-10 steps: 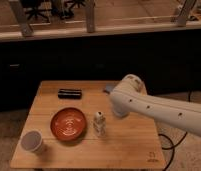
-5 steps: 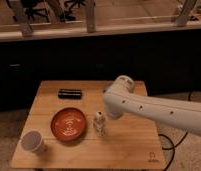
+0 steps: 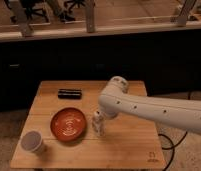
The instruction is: Knock the bottle over
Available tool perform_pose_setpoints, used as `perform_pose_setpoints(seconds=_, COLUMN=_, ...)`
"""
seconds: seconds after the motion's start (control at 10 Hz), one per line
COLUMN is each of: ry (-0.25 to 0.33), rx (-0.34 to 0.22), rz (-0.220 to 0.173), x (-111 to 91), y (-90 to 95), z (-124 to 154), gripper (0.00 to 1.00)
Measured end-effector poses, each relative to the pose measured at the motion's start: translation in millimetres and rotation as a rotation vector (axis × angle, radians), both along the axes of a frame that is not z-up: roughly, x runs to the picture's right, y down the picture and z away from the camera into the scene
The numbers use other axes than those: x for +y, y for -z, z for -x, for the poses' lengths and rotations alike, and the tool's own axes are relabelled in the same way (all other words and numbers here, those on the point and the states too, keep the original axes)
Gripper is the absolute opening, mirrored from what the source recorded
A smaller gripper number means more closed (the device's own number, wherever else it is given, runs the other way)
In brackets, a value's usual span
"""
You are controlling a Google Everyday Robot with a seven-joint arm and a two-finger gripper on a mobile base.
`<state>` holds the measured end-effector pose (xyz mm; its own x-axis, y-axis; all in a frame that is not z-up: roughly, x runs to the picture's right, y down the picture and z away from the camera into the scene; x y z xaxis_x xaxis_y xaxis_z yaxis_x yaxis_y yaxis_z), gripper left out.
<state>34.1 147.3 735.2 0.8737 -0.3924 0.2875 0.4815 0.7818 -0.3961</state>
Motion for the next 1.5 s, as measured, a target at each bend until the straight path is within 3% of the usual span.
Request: perform_pose_setpoints(seconds=1.5, ry=0.067, rx=-0.057, rz=-0.08, x=-11, y=-8.2, z=42, gripper=0.0)
